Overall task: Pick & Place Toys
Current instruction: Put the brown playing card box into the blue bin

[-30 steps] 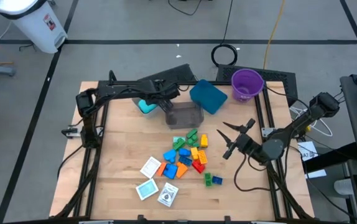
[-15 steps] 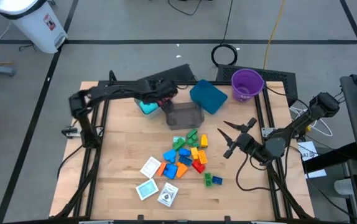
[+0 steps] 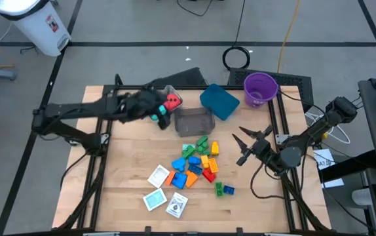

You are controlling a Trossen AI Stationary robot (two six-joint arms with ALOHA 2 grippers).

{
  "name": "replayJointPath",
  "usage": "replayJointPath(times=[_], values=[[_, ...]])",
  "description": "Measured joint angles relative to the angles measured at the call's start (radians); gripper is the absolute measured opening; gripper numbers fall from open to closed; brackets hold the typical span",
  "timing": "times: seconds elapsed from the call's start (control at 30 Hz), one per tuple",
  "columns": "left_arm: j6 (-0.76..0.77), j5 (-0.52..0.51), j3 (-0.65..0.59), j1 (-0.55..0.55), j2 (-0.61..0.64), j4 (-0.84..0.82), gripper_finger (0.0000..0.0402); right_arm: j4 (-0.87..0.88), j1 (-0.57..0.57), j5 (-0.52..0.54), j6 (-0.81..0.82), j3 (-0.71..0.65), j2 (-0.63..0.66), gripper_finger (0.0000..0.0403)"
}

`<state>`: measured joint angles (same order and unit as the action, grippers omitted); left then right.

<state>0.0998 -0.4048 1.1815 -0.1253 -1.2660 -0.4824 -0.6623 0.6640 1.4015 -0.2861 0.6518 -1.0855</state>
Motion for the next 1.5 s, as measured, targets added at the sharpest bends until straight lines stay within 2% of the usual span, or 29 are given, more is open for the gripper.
replayJointPath(times=[0.07, 0.17, 0.2, 0.27, 0.33, 0.5, 0.6, 0.67, 0.83, 0.93, 1.03, 1.23, 1.3, 1.33, 1.5], values=[[-0.040, 0.088, -0.135, 0.019, 0.058, 0.161, 0.0364, 0.025, -0.010, -0.144, 0.054, -0.022, -0.001, 0.0141], [-0.068, 0.294, -0.332, 0.025, 0.121, 0.390, 0.0369, 0.057, -0.045, -0.464, 0.126, -0.040, -0.001, 0.0141], [-0.068, 0.353, -0.387, 0.023, 0.138, 0.459, 0.0371, 0.076, -0.055, -0.535, 0.144, -0.040, 0.001, 0.0141], [-0.055, 0.415, -0.472, 0.016, 0.172, 0.548, 0.0374, 0.123, -0.063, -0.596, 0.169, -0.040, 0.019, 0.0141], [-0.031, 0.430, -0.531, 0.010, 0.202, 0.611, 0.0376, 0.165, -0.063, -0.594, 0.209, -0.040, 0.048, 0.0141], [-0.001, 0.425, -0.611, -0.013, 0.240, 0.610, 0.0374, 0.235, -0.063, -0.563, 0.254, -0.040, 0.126, 0.0141], [0.000, 0.416, -0.615, -0.029, 0.240, 0.607, 0.0370, 0.211, -0.064, -0.376, 0.112, -0.040, 0.194, 0.0141], [0.000, 0.416, -0.615, -0.039, 0.240, 0.612, 0.0367, 0.185, -0.088, -0.290, 0.020, -0.040, 0.258, 0.0141], [-0.003, 0.415, -0.615, -0.045, 0.218, 0.610, 0.0368, 0.101, -0.193, -0.270, -0.180, -0.040, 0.416, 0.0141], [-0.012, 0.414, -0.615, -0.045, 0.207, 0.613, 0.0373, 0.068, -0.278, -0.222, -0.274, -0.040, 0.474, 0.0141], [-0.012, 0.413, -0.615, -0.045, 0.189, 0.617, 0.0378, 0.063, -0.354, -0.197, -0.232, -0.054, 0.488, 0.0141], [-0.008, 0.403, -0.615, -0.045, 0.161, 0.641, 0.0373, 0.071, -0.453, -0.201, 0.022, -0.199, 0.427, 0.0141], [-0.001, 0.404, -0.615, -0.042, 0.152, 0.648, 0.0369, 0.077, -0.462, -0.265, 0.118, -0.260, 0.410, 0.0141], [0.001, 0.405, -0.615, -0.041, 0.152, 0.648, 0.0367, 0.075, -0.461, -0.339, 0.156, -0.282, 0.407, 0.0141], [0.005, 0.405, -0.615, -0.035, 0.152, 0.653, 0.0363, 0.075, -0.458, -0.823, 0.373, -0.325, 0.369, 0.0141]])
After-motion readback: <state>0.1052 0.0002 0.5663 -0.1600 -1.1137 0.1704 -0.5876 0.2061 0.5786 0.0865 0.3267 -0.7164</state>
